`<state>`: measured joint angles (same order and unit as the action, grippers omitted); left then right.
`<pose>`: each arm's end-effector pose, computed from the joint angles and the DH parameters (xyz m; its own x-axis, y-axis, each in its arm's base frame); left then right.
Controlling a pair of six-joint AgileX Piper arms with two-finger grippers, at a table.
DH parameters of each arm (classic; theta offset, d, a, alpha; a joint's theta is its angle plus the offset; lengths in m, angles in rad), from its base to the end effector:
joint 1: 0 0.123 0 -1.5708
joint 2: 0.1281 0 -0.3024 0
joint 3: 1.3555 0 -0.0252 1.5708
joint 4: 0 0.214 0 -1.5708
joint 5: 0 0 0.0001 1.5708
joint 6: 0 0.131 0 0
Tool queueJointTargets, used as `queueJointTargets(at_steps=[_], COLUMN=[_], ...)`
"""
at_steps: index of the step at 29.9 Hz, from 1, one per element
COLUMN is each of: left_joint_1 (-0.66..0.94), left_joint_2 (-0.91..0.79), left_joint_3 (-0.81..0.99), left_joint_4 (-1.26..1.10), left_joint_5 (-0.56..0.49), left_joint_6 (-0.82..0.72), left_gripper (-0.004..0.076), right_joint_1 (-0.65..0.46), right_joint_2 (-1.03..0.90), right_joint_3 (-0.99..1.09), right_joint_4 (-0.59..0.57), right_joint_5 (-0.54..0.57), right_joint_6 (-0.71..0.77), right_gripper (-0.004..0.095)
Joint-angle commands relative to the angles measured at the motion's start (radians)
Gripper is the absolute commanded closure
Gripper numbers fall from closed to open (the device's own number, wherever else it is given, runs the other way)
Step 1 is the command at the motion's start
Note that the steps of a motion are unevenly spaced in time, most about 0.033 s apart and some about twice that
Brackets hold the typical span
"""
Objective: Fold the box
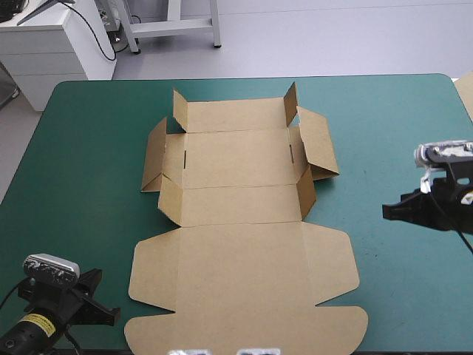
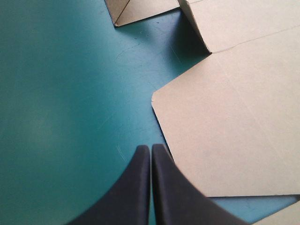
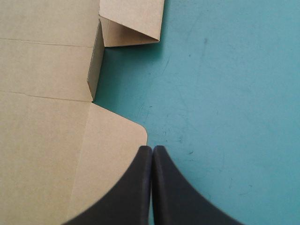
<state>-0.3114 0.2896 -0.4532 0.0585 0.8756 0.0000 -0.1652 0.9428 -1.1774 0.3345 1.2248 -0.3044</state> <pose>0.0311 -0.0038 0.2467 -0.5456 0.2149 -0.8100 0.2921 0.9547 0.0566 0.1339 0.0187 0.3835 -0.7429 -0.0555 -0.6671 -0.1779 0.9771 0.1169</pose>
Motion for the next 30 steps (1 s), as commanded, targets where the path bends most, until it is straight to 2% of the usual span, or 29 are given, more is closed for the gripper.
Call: queueJointTargets(at_steps=[1,5,10,14,19,21,27,28,30], left_joint_1=[0.001,0.001,0.001,0.001,0.001,0.001,0.001,0.001,0.001], left_joint_2=[0.013,0.013,0.013,0.013,0.013,0.013,0.013,0.013,0.013], left_joint_3=[-0.023,-0.023,-0.023,-0.023,-0.023,-0.023,-0.023,-0.023,-0.023], left_joint_4=[-0.002,-0.002,-0.002,-0.002,-0.002,-0.002,-0.002,-0.002,-0.002], left_joint_5=[-0.073,-0.073,-0.073,-0.073,-0.073,-0.073,-0.073,-0.073,-0.073], left_joint_6=[-0.006,-0.006,-0.006,-0.006,-0.006,-0.006,-0.008,-0.008,-0.008], left_gripper=[0.0731,0.0731,0.0731,0.0731,0.0731,0.0731,0.0731,0.0731,0.0731], right_joint_1=[0.001,0.001,0.027,0.135,0.283,0.318,0.380,0.381,0.381], right_joint_2=[0.093,0.191,0.282,0.348,0.444,0.474,0.609,0.639,0.677], right_joint_3=[-0.125,-0.207,-0.267,-0.295,-0.315,-0.322,-0.407,-0.432,-0.468], right_joint_4=[0.069,0.128,0.138,0.108,-0.007,-0.029,-0.034,-0.032,-0.030], right_joint_5=[-0.007,0.010,0.018,-0.007,-0.094,-0.111,-0.076,-0.062,-0.041], right_joint_6=[-0.015,-0.020,-0.024,-0.009,0.074,0.088,0.118,0.123,0.125], right_gripper=[0.0921,0.0921,0.0921,0.0905,0.0890,0.0849,0.0537,0.0503,0.0503])
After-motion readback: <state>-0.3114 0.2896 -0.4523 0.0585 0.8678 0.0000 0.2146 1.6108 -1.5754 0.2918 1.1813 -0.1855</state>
